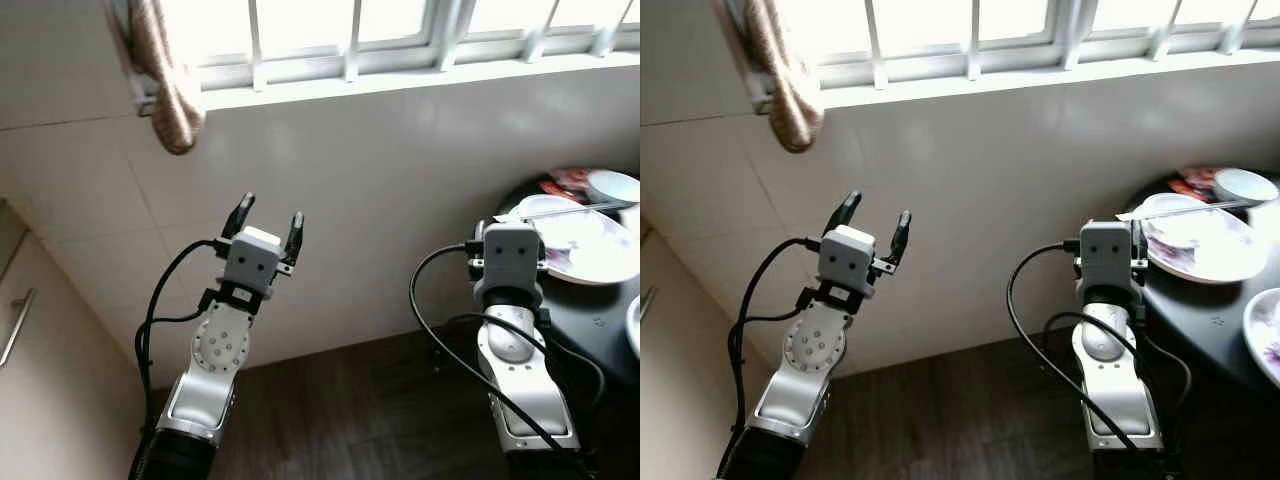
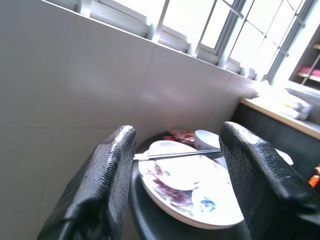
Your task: Kitchen organization
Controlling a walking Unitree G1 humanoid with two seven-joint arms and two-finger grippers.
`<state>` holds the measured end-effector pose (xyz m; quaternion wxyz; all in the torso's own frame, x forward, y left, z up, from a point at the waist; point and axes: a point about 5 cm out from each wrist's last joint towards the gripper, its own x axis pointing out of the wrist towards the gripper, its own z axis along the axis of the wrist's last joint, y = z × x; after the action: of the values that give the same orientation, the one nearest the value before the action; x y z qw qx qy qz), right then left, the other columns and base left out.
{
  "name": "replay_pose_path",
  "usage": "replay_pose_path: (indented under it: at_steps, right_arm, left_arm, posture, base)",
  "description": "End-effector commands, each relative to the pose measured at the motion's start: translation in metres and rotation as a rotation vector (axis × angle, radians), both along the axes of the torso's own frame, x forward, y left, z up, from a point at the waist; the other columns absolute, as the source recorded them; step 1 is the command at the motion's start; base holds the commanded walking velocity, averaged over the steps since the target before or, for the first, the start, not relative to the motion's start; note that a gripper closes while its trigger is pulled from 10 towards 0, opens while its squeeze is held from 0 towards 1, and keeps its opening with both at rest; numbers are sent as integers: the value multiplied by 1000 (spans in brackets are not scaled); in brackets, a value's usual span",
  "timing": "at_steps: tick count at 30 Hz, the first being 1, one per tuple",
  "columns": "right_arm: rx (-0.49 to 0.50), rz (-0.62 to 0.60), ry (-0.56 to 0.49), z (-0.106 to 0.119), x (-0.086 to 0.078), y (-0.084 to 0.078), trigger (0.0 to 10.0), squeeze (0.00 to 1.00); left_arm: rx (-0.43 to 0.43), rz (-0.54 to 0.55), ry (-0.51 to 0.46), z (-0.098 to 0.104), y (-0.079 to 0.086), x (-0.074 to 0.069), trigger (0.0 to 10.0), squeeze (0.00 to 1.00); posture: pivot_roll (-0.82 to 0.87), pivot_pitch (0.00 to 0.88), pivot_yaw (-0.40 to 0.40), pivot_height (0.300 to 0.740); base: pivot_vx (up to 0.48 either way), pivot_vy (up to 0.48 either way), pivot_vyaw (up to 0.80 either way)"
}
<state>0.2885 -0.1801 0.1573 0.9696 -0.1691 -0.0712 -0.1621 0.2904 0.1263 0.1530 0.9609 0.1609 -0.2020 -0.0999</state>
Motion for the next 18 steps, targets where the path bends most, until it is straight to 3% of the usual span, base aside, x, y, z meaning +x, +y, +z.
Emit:
replay_pose_path:
  at_steps: [1,14,18]
  right_arm:
    - [-39,12,-36,9,1,5,10000,0]
    - [-57,53,-22,7,7,13,10000,0]
    - [-59,58,-18,6,9,13,10000,0]
  left_arm:
    - [-3,9,5,-1,2,1,10000,0]
    - [4,24,8,-2,4,0,10000,0]
    - [2,27,7,-2,4,0,10000,0]
  posture:
    - [25,0,-1,740]
    - [38,0,-16,740]
    - [43,0,-24,740]
  base:
    - [0,0,0]
    - [0,0,0]
    - [0,-327,0]
